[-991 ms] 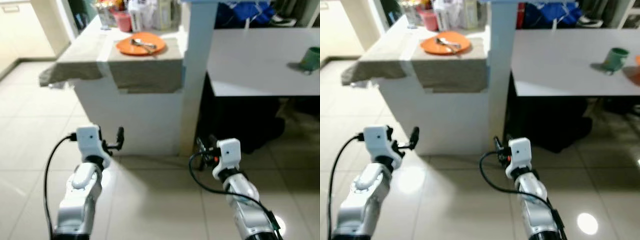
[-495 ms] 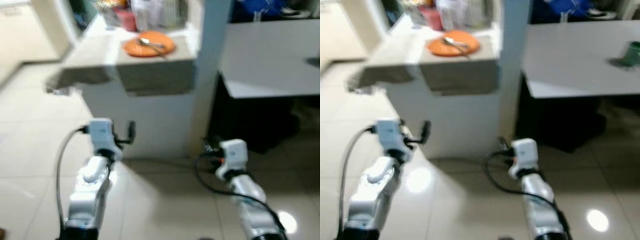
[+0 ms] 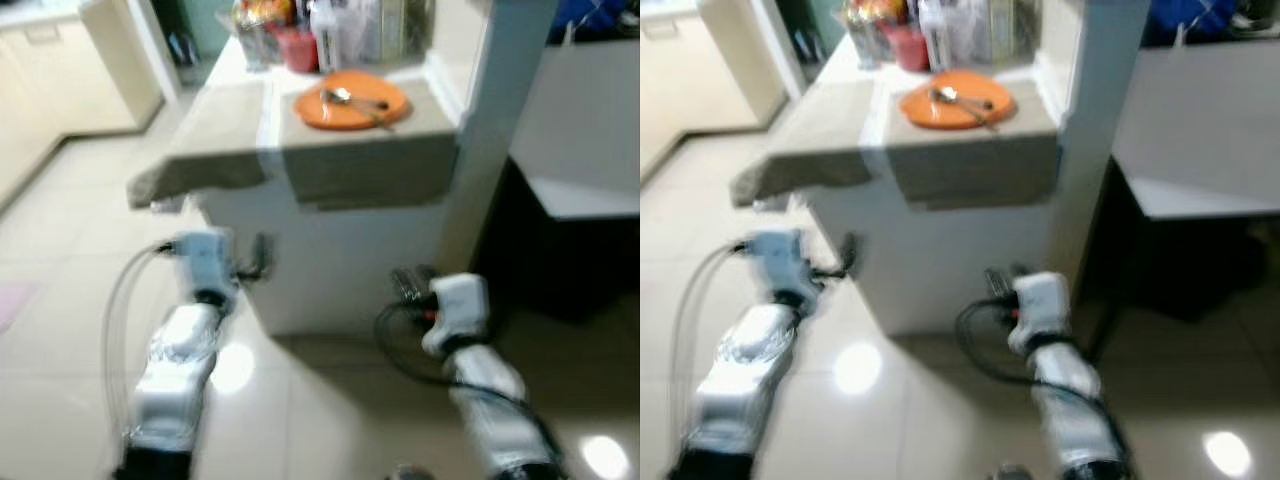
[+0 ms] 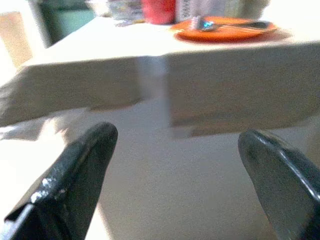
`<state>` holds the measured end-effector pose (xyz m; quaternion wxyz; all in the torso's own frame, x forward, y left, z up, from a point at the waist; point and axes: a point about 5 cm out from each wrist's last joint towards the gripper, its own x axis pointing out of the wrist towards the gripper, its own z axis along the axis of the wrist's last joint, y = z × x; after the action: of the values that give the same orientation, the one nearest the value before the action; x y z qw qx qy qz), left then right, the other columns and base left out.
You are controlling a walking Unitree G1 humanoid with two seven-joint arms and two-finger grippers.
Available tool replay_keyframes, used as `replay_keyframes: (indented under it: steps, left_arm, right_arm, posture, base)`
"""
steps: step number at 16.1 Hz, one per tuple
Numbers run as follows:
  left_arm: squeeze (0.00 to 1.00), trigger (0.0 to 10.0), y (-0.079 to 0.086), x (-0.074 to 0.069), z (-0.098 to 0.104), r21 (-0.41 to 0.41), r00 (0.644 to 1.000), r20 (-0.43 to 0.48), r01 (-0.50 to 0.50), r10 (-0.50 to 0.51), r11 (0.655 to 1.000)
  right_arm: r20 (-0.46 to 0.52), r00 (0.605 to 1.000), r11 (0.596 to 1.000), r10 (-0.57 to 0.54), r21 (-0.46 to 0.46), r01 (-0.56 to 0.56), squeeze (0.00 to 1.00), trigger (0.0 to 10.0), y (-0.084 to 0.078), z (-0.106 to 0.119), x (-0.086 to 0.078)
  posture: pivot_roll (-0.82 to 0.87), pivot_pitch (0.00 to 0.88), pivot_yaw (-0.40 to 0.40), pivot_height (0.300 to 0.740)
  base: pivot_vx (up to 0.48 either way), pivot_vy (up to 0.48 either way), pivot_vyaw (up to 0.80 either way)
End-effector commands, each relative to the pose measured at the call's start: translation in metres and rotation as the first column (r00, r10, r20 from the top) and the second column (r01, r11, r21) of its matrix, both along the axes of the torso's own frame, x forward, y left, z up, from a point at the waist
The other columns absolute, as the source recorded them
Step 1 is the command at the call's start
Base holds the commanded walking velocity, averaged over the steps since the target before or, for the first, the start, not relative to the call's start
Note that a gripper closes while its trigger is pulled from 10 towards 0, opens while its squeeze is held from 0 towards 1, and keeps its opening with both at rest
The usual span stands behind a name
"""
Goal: Setting the table
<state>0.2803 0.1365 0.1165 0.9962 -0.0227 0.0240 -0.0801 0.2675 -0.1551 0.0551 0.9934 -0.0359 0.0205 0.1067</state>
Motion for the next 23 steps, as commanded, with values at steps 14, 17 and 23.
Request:
replay_keyframes:
  steps: [14, 17, 23]
  left_arm:
    - [0.0, 10.0, 0.0153, 0.0037, -0.0013, 0.072, 0.997, 0.001, -0.075, 0.075, 0.995]
    - [0.0, 10.0, 0.0141, 0.0045, -0.0018, 0.091, 0.997, -0.001, -0.077, 0.077, 0.993]
    - [0.0, 10.0, 0.0145, 0.0085, 0.0004, 0.096, 0.998, 0.001, -0.07, 0.07, 0.993]
  right_arm:
    - [0.047, 0.996, 0.997, 0.071, 0.006, -0.072, 0.0, 10.0, 0.022, 0.0095, 0.0048]
    - [0.043, 0.997, 0.997, 0.071, 0.005, -0.071, 0.0, 10.0, 0.0214, 0.0089, 0.0042]
    - [0.042, 0.997, 0.997, 0.071, 0.004, -0.071, 0.0, 10.0, 0.0226, 0.0077, 0.0014]
  posture:
    - [-0.17, 0.0, 0.106, 0.74]
    - [-0.17, 0.0, 0.107, 0.74]
    - [-0.18, 0.0, 0.113, 0.74]
  base:
    - [0.225, 0.092, 0.0]
    - [0.0, -0.451, 0.0]
    - [0.0, -0.437, 0.0]
